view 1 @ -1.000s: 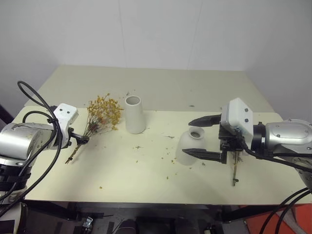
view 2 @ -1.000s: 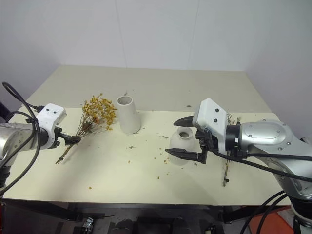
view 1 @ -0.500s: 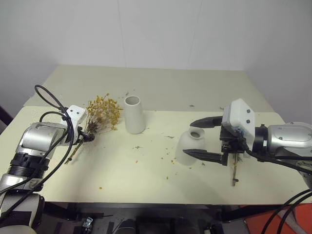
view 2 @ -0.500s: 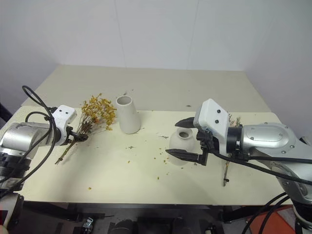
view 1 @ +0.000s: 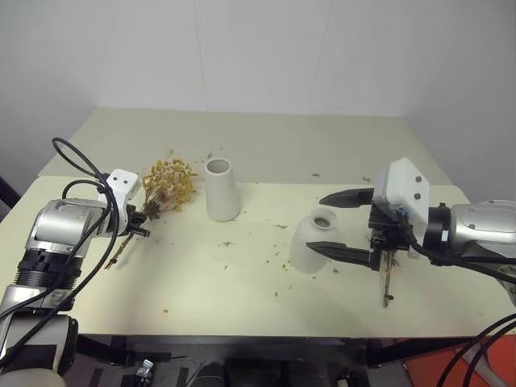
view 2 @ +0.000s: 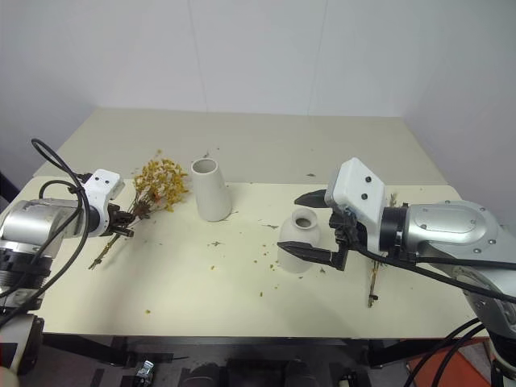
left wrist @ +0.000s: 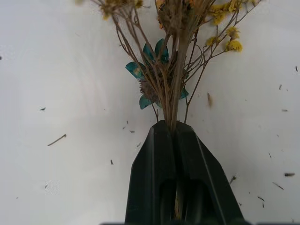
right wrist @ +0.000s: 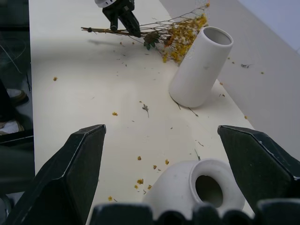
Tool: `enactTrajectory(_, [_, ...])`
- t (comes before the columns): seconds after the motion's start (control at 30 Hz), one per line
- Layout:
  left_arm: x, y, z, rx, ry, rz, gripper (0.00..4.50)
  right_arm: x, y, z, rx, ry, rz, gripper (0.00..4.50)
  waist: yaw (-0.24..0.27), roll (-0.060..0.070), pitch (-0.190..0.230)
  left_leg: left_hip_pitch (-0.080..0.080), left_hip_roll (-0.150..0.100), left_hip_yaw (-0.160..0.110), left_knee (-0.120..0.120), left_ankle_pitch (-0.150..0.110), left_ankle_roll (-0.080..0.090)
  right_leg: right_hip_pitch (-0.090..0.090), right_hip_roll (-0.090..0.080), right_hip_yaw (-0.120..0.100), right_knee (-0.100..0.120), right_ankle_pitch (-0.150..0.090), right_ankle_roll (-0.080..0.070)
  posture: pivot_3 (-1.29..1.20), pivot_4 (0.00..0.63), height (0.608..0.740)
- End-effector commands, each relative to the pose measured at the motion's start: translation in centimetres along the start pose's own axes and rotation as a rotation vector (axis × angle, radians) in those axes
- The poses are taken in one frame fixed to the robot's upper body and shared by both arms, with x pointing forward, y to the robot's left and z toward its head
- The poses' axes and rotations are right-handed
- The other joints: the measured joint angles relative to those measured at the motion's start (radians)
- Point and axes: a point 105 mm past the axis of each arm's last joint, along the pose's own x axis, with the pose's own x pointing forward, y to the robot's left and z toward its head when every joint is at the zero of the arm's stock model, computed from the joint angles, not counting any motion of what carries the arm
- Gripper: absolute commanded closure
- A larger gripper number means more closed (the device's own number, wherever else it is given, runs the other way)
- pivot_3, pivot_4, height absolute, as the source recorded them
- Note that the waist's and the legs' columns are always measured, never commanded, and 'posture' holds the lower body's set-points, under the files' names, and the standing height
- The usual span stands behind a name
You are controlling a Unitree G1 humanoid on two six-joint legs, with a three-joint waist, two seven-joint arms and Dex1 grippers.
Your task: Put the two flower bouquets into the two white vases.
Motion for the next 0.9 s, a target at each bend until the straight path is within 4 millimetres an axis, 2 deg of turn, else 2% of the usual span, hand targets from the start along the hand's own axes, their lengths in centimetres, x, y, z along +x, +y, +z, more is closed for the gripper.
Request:
enactTrajectory(0.03, [-2.5,2.4,5.4,0.089,-0.330,0.231,4.46,-0.4,-0.4,0.8,-0.032,-0.023,-0.029,0.00,0.001,0.000,0.000,0.000,0.000,0.000,0.000,0.000,0.000,0.000,0.000,0.000,0.000,0.000,0.000,0.00,0.150,0.740])
enactTrajectory(0.07, [-2.9,2.5,6.2,0.113,-0.386,0.262,4.46,-0.4,-0.4,0.8,-0.031,-0.024,-0.030,0.00,0.002,0.000,0.000,-0.001,0.000,0.000,0.000,0.000,0.000,0.000,0.000,0.000,0.000,0.001,0.000,0.00,0.150,0.740])
enactTrajectory(0.33, [-8.8,1.9,16.0,-0.074,-0.978,0.165,4.46,-0.4,-0.6,1.0,-0.037,-0.040,-0.056,0.00,0.010,0.000,0.000,-0.003,-0.001,0.000,0.003,0.000,0.000,0.000,-0.001,0.000,-0.001,0.002,0.000,0.00,0.150,0.740])
enactTrajectory(0.57, [-10.3,1.4,21.3,-0.321,-1.333,-0.086,4.46,-0.1,-1.3,1.6,-0.060,-0.069,-0.119,0.00,0.009,-0.001,0.000,-0.001,-0.002,0.000,0.004,0.000,0.000,0.002,-0.001,0.000,-0.002,0.003,0.002,0.00,0.150,0.740])
enactTrajectory(0.63, [-10.1,0.8,22.1,-0.316,-1.373,-0.142,4.46,-0.1,-1.3,1.7,-0.062,-0.074,-0.130,0.00,0.007,-0.001,0.000,-0.002,-0.002,0.000,0.004,0.000,0.000,0.002,-0.001,0.000,-0.002,0.003,0.002,0.00,0.150,0.740])
enactTrajectory(0.73, [-9.6,-1.9,22.7,-0.292,-1.437,-0.347,4.46,-0.3,-1.2,1.7,-0.064,-0.075,-0.159,0.00,0.003,-0.001,0.000,-0.003,-0.002,0.000,0.004,0.000,0.000,0.002,-0.001,0.000,-0.003,0.003,0.002,0.00,0.150,0.740])
enactTrajectory(0.9, [-8.2,-5.4,21.6,-0.302,-1.451,-0.683,4.46,-0.4,-1.1,1.9,-0.059,-0.080,-0.201,0.00,0.001,-0.001,0.000,-0.003,-0.002,0.000,0.003,0.000,0.000,0.002,-0.001,0.000,-0.003,0.003,0.002,0.00,0.150,0.740])
